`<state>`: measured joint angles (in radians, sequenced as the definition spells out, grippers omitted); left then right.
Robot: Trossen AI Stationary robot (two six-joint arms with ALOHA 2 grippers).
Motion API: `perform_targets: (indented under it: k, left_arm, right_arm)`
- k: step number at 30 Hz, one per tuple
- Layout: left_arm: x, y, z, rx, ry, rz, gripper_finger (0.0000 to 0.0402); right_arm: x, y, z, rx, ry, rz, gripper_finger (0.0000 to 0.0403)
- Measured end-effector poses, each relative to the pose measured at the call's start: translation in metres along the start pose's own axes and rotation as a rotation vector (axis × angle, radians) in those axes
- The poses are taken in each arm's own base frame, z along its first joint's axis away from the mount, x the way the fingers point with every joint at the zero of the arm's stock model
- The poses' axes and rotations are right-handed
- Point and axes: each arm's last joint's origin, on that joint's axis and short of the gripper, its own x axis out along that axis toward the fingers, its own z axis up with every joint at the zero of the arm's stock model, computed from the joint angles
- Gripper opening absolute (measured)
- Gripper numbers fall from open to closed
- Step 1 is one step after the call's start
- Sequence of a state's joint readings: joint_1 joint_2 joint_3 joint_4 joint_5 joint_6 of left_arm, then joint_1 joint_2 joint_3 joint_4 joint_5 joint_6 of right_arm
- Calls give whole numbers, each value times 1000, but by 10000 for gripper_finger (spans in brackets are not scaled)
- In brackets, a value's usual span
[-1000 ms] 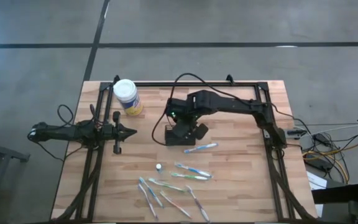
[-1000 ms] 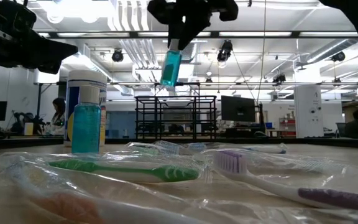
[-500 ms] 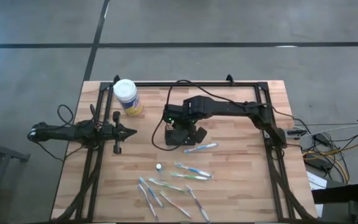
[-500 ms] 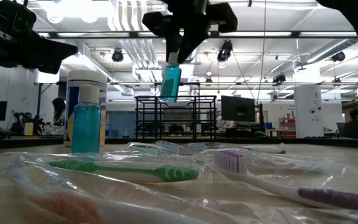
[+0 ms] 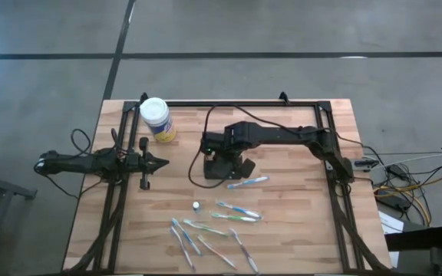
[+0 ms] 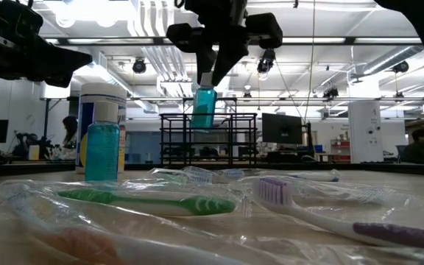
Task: Pick & Place toothbrushing station
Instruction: Put the right mouthwash into the mesh organizer
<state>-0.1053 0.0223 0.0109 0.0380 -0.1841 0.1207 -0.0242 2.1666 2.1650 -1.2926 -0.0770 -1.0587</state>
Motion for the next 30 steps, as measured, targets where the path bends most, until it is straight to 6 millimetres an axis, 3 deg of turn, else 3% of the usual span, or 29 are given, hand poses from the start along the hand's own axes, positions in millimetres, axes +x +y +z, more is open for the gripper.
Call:
perform_targets:
  k: [15,22,30]
  left_arm:
    - [0,0,0,18,0,0,14]
    - [0,0,0,18,0,1,14]
    - [0,0,0,18,1,1,14]
  right_arm:
    - [18,2,-5,-80,6,24,89]
    - [26,-2,-16,-68,-18,48,89]
    - [23,-3,-20,-61,-20,63,89]
